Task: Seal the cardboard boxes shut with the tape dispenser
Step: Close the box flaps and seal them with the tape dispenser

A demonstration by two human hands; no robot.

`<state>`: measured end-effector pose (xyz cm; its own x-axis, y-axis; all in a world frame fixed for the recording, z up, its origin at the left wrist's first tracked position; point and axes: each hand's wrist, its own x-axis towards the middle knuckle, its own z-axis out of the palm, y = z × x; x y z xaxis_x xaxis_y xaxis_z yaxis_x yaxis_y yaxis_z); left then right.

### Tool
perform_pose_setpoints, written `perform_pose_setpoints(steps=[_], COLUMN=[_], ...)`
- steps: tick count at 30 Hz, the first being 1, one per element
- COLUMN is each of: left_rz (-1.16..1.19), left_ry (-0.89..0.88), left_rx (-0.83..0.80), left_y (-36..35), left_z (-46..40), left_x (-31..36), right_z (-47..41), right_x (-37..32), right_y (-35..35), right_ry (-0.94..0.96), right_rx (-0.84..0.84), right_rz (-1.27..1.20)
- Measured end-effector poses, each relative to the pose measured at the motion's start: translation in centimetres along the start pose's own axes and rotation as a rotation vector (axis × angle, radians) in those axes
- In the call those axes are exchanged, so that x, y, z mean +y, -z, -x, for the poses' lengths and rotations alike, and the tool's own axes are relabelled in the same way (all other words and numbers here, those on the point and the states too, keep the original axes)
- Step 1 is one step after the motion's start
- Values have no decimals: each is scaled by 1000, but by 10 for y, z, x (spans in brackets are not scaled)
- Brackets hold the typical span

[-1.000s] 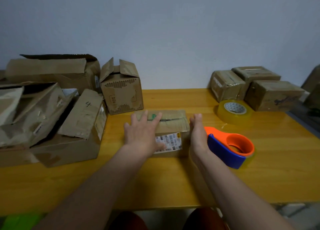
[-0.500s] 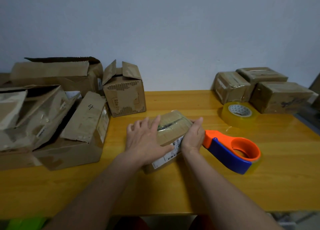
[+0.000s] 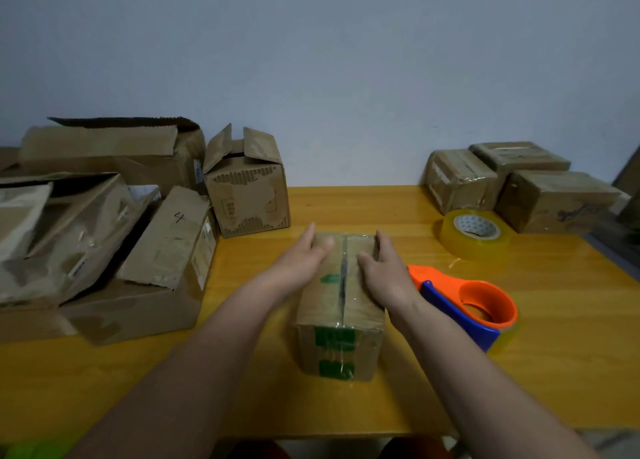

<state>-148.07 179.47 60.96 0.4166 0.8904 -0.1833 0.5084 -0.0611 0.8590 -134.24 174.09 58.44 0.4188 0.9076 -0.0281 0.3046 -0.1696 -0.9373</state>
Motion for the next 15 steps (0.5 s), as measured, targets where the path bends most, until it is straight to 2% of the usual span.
perform_pose_setpoints(steps=[3, 7, 12, 15], left_rz=[241, 342, 173, -33], left_ry=[15, 47, 3, 35], left_rx=[36, 61, 156, 195], left_y=[-21, -24, -28, -20], left_z=[-9, -25, -32, -26], left_x=[-15, -25, -16, -10], right_z=[-2, -11, -23, -21], right_x=[7, 14, 7, -6], right_y=[2, 1, -2, 6], right_ry=[45, 38, 20, 42], right_rx=[-29, -55, -38, -23], right_rz=[22, -39, 4, 283])
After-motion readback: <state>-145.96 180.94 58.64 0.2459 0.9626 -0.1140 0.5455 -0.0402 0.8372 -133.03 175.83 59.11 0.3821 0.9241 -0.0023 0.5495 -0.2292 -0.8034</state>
